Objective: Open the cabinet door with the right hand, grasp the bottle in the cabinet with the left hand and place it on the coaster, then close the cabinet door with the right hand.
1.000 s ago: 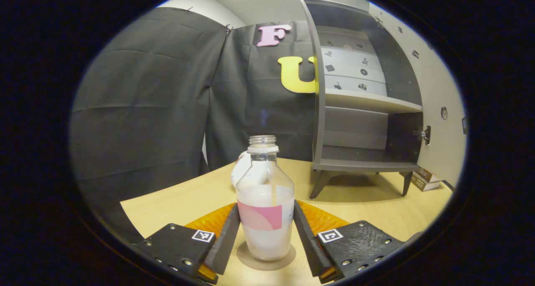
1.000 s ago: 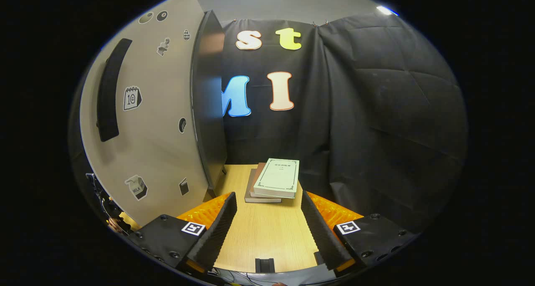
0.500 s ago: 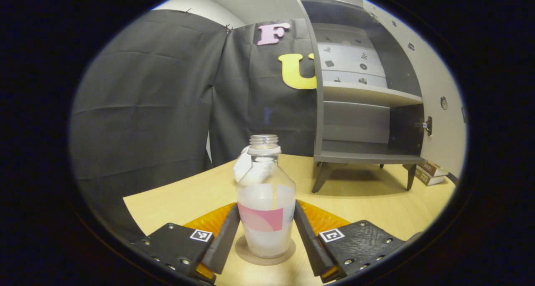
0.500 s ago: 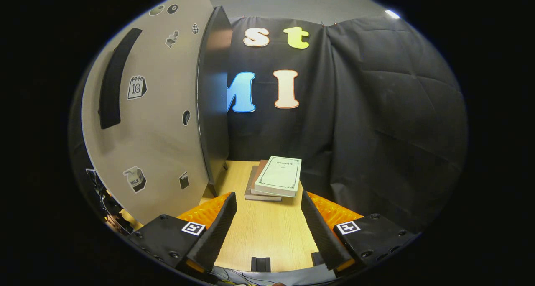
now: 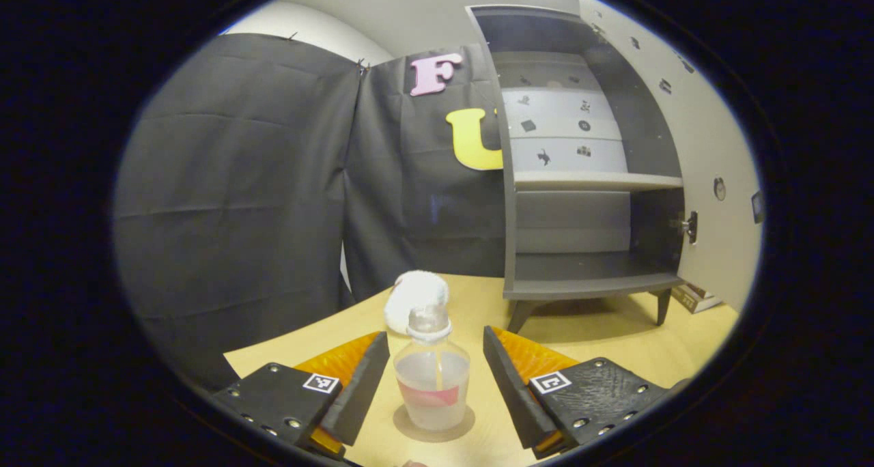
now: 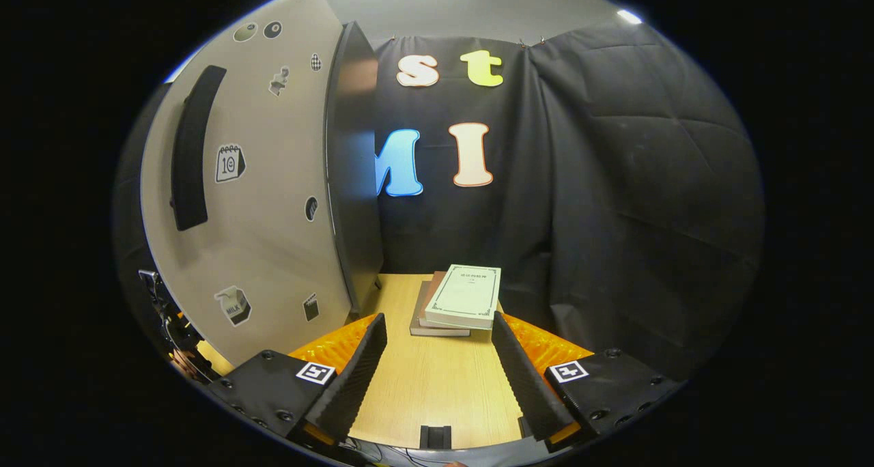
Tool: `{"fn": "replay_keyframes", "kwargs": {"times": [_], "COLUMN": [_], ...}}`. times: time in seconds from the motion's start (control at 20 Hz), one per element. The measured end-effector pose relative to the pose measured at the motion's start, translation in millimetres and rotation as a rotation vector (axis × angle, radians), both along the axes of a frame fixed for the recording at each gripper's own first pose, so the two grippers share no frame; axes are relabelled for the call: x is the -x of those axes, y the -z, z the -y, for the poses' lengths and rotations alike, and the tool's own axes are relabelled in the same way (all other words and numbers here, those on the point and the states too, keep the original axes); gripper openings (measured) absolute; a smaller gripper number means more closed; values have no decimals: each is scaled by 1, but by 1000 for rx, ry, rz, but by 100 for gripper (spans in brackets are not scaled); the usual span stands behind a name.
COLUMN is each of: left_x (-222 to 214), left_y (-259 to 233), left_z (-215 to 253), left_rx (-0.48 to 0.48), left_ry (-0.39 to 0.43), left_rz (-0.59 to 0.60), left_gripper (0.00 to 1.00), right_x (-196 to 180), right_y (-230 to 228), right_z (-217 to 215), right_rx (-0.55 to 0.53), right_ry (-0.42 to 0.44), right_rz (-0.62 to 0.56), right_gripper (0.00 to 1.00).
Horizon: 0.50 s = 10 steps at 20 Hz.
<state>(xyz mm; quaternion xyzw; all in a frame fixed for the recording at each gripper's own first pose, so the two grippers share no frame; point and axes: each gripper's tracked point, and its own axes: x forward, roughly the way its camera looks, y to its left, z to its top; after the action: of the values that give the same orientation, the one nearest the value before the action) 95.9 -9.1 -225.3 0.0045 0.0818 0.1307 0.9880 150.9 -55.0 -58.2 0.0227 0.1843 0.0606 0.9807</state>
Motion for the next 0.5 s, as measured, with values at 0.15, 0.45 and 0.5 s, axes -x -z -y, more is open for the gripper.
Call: {"fn": "replay_keyframes", "kwargs": {"times": [0.15,0.45,0.5], "left_x": [7,30,33], "left_y": [-47,-143,-161], "left_z": [4,20,26], "left_rx": [-12,45,61], "left_ry": [10,15,34], "left_rz": [29,65,82], "left_gripper": [84,84,84], "right_x": [0,-5,-7], "right_y": [-11,-35,-40], "right_z": [-3,-15,-16], "right_rx": [-29,-103,-111], "right_ry": [-15,-88,-98], "right_rz": [32,86,103], "right_gripper": [93,98,98]}}
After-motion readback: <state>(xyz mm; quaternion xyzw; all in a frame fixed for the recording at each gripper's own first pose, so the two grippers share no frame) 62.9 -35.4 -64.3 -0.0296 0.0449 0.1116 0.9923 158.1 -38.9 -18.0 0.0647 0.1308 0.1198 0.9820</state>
